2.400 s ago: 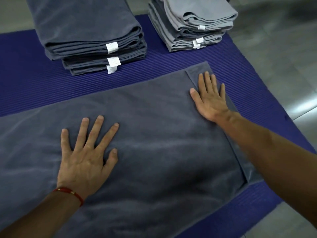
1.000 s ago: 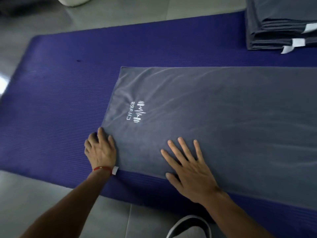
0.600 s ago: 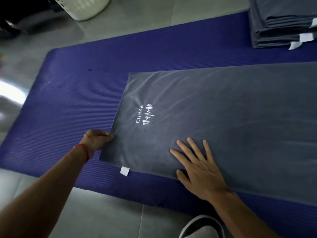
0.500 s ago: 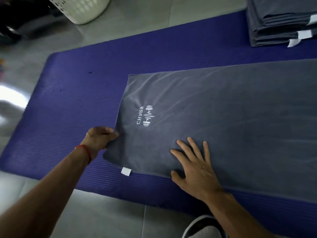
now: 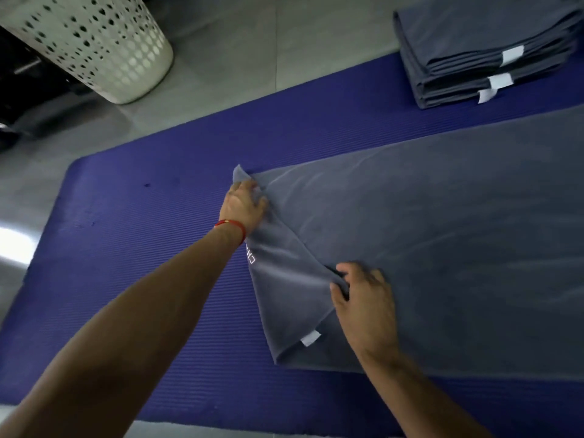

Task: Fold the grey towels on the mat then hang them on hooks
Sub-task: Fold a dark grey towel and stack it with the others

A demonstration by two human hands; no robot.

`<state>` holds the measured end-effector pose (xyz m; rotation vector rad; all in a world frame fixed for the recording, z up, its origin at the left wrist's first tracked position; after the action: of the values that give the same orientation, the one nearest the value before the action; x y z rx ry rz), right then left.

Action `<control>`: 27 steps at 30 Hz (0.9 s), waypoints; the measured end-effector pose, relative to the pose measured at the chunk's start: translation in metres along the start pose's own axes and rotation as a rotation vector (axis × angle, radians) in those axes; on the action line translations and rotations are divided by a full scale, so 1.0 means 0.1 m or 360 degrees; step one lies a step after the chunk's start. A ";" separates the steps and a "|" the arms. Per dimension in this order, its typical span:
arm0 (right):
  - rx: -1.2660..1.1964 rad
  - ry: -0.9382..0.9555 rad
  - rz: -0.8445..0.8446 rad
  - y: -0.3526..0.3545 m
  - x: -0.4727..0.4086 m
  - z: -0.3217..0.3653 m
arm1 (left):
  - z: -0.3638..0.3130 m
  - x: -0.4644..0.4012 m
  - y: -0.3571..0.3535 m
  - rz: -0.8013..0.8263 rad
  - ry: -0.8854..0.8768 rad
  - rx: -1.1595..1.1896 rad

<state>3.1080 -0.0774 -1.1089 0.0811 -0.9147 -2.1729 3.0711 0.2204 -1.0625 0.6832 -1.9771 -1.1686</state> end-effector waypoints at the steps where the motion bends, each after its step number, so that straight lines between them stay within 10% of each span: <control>1: 0.0150 0.0083 -0.0066 0.02 0.02 -0.05 | 0.00 -0.15 -0.01 -0.0004 -0.0034 -0.0036; 12: -0.0019 0.0267 -0.0079 0.04 0.04 -0.25 | 0.15 -0.96 0.17 0.0159 -0.0184 -0.0662; 27: -0.0561 -0.0231 0.0356 0.90 -0.06 -0.57 | -0.96 -0.13 0.79 0.0039 -0.0663 -0.0123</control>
<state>3.1876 -0.1480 -1.0954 -0.3387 -0.5745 -2.1133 3.1496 0.2173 -0.9652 0.3950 -2.2552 -1.4549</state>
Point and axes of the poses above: each hand's wrist, its own x-axis away from the middle knuckle, its own y-axis out of the back of the hand, z = x × y, the point moved 7 cm from there along -x, towards the middle knuckle, and after that the axes turned 10 degrees about z, right-handed, at the moved point
